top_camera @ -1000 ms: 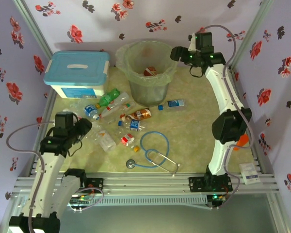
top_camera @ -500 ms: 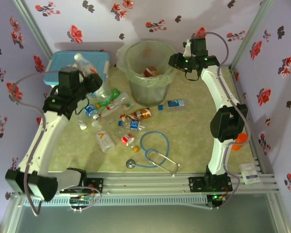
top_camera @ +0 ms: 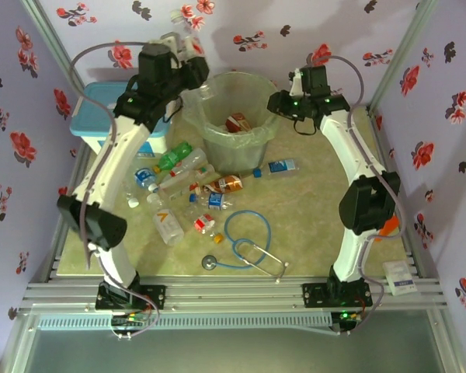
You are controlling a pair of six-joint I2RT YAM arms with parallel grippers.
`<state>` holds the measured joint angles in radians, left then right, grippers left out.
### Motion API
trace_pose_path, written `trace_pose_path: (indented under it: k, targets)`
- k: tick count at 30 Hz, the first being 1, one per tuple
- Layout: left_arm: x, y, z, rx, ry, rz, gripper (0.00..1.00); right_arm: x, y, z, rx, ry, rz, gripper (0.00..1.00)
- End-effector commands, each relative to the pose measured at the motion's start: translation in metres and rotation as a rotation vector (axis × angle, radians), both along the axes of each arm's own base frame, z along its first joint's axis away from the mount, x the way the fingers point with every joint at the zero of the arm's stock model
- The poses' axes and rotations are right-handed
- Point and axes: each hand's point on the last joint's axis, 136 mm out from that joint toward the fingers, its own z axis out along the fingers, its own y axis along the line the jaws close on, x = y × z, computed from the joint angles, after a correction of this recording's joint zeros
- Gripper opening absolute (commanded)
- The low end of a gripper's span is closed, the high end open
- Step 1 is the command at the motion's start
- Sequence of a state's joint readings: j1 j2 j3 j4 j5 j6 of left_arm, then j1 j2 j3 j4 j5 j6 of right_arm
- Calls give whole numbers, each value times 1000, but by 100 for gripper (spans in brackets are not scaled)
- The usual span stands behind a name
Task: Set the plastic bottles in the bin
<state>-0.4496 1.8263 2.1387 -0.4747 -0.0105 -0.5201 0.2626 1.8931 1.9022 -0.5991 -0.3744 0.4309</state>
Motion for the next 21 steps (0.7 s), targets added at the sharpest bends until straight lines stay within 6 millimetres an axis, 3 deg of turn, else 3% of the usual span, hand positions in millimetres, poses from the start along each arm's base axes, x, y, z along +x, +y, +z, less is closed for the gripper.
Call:
trace_pose_path:
  k: [1,9,14,21]
  targets:
    - [-1,-22,-33,139,109,-88,51,-13,6,18,-4,-38,14,35]
    - [-15,-34,-92,232,251,-153,56,-5,0,12,-48,-47,-25,36]
    - [-25,-41,-109,247,218,-198,59,0,1,6,-54,-38,-27,36]
    - [-27,-39,-125,276,253,-204,78,1,-1,4,-73,-39,-31,36]
